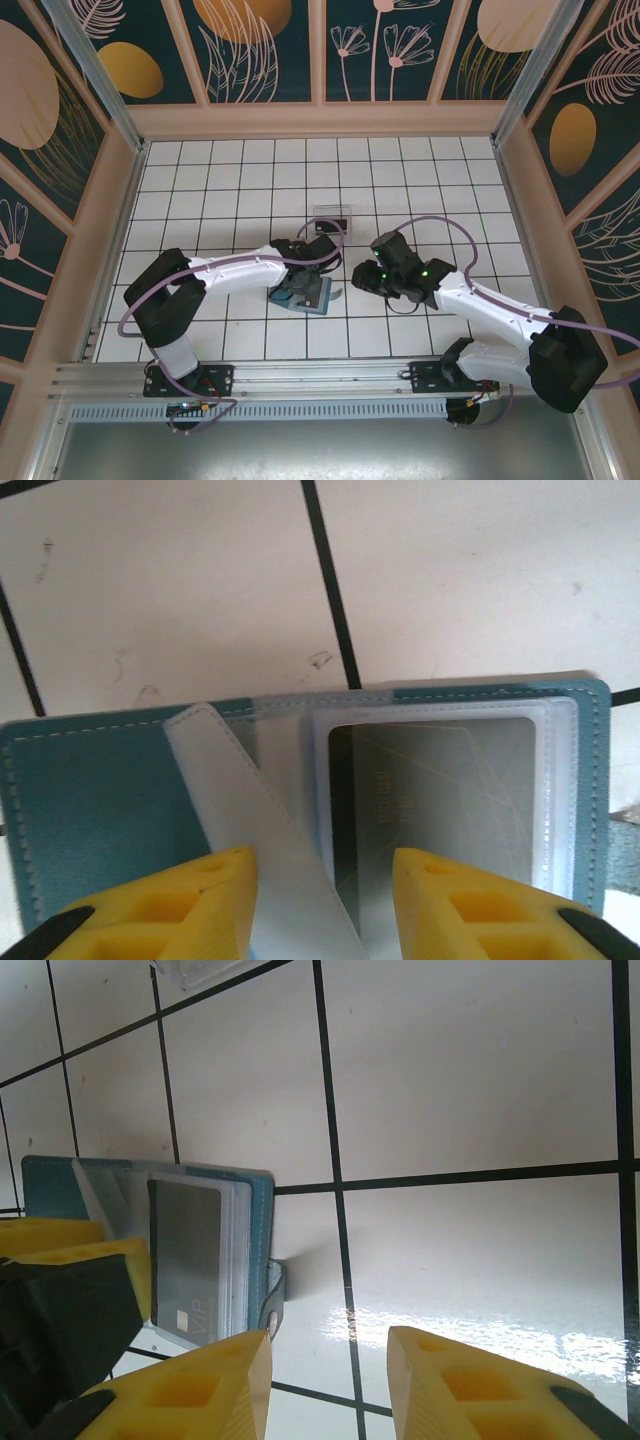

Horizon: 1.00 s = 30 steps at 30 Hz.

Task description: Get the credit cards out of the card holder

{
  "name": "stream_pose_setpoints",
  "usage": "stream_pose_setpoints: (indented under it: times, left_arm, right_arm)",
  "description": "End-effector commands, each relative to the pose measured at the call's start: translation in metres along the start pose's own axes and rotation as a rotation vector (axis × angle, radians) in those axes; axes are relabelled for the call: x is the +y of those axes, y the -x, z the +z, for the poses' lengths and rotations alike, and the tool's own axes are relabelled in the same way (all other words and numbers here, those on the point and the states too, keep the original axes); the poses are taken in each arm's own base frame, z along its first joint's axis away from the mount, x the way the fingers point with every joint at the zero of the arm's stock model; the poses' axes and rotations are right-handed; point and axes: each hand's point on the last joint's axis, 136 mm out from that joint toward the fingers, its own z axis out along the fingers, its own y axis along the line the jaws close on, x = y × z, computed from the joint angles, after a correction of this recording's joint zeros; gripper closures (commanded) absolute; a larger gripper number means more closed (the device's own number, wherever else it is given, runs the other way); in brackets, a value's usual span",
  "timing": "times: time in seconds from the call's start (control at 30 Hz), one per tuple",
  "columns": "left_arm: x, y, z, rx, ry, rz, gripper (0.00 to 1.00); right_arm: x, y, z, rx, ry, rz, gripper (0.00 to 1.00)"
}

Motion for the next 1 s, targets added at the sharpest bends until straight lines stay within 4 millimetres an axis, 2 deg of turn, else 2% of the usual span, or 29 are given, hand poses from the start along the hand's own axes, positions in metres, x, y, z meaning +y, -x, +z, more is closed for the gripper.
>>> stream_pose_setpoints:
  times: [0.0, 0.07, 0.1, 0.2, 0.3, 0.43, 0.73, 0.83, 0.87, 0.97]
  left_arm:
    - [0.013, 0.003, -0.011, -0.018, 0.060, 0.022, 0.58]
    - [0.017, 0.003, -0.011, -0.019, 0.081, 0.022, 0.58]
    - [0.018, 0.006, -0.019, -0.041, 0.072, 0.014, 0.58]
    - [0.020, 0.007, -0.023, -0.057, 0.066, 0.008, 0.58]
    - [0.022, 0.006, -0.024, -0.061, 0.062, 0.010, 0.57]
    - [0.029, 0.001, -0.019, -0.055, 0.090, 0.023, 0.57]
    - [0.048, -0.010, -0.010, -0.043, 0.141, 0.031, 0.57]
    - [0.053, -0.012, -0.006, -0.041, 0.128, 0.015, 0.57]
    - [0.059, -0.019, 0.000, -0.021, 0.130, 0.006, 0.57]
    - [0.063, -0.026, 0.007, -0.004, 0.079, -0.027, 0.58]
  right_arm:
    - [0.000, 0.006, 0.000, -0.012, -0.015, 0.000, 0.64]
    - [0.003, 0.007, 0.000, -0.011, -0.009, -0.001, 0.64]
    - [0.005, 0.007, 0.000, -0.005, 0.000, -0.003, 0.64]
    - [0.013, 0.005, 0.003, 0.016, 0.031, -0.011, 0.64]
    - [0.023, 0.003, 0.005, 0.036, 0.059, -0.027, 0.60]
    - [0.033, -0.003, 0.010, 0.073, 0.080, -0.048, 0.56]
    - [0.046, -0.022, 0.034, 0.171, 0.063, -0.099, 0.56]
    - [0.046, -0.027, 0.043, 0.195, 0.045, -0.111, 0.56]
    - [0.046, -0.029, 0.046, 0.202, 0.036, -0.114, 0.57]
    - [0.040, -0.032, 0.053, 0.218, 0.006, -0.122, 0.61]
